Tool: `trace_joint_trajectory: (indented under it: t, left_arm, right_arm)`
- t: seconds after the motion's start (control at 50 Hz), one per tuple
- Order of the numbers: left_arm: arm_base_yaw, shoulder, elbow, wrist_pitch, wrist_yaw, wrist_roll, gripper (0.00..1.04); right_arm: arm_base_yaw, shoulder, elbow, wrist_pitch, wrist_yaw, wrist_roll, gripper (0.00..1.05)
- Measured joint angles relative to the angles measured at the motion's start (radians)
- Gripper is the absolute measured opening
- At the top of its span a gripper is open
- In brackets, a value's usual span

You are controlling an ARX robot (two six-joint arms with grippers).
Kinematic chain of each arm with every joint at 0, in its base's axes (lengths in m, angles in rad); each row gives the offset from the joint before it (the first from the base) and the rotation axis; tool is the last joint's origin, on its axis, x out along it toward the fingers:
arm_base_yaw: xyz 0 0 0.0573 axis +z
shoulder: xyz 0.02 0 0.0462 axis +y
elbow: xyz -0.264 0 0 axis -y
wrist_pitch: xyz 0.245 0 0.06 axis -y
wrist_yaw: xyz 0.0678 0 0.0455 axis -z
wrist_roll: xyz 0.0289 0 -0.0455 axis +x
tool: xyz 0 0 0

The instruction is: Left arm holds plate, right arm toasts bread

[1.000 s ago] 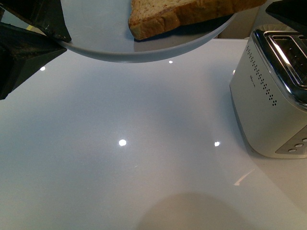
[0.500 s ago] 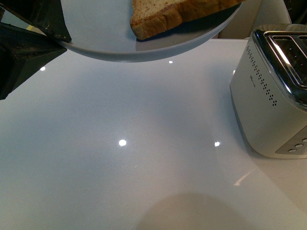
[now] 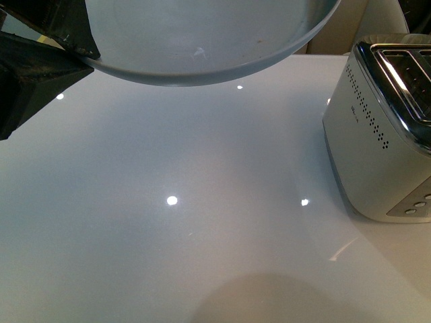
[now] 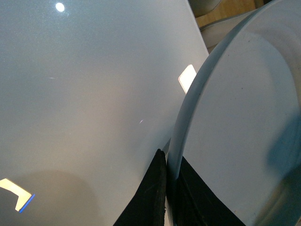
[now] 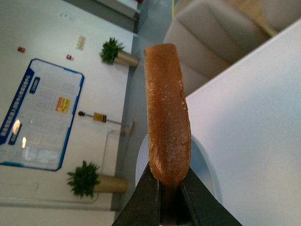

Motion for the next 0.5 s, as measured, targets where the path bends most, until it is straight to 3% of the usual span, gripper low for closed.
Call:
trace_joint_trajectory:
  t: [0.22,0.5]
  left_arm:
    - [0.0,0.0,0.0,0.0,0.0,0.0,0.03]
    - [0.0,0.0,0.0,0.0,0.0,0.0,0.03]
  right_arm:
    - [-0.155,0.008,0.135,-0.115,0.138,-0.369,0.03]
    - [-0.12,0.13,0.095,0.024,0.316,-0.873,0.03]
